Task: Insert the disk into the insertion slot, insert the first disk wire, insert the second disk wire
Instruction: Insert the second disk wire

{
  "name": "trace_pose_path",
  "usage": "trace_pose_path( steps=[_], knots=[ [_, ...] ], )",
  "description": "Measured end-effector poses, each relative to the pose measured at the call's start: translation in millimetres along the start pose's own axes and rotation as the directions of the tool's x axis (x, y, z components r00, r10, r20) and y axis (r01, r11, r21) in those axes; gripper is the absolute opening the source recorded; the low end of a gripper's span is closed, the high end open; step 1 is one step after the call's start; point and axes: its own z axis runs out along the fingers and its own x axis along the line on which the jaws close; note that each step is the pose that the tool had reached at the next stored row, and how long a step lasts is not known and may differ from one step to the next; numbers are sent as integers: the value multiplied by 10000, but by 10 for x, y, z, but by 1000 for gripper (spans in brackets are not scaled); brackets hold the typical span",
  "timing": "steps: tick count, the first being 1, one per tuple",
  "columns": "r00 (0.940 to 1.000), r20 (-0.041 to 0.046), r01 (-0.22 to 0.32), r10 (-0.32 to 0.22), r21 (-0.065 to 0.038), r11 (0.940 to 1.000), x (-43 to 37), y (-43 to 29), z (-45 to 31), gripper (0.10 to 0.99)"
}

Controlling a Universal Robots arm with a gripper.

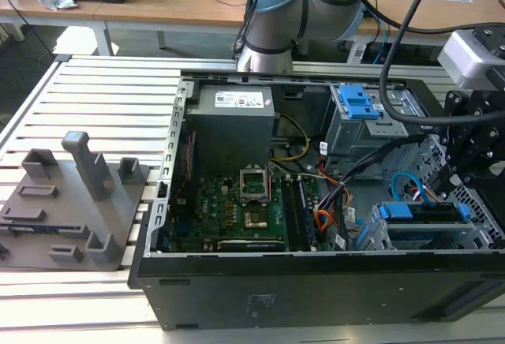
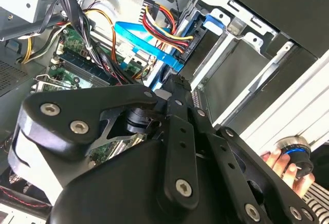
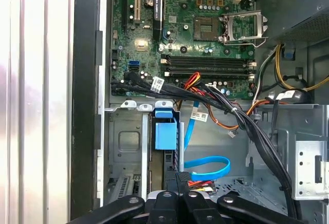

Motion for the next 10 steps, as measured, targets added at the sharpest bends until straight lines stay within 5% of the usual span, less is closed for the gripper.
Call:
trace_pose_path(
  steps=[5,10],
  knots=[
    [10000,2,-1,1,0,10000,0,116,5,106],
    [10000,1,0,0,0,10000,0,145,6,106]
  ],
)
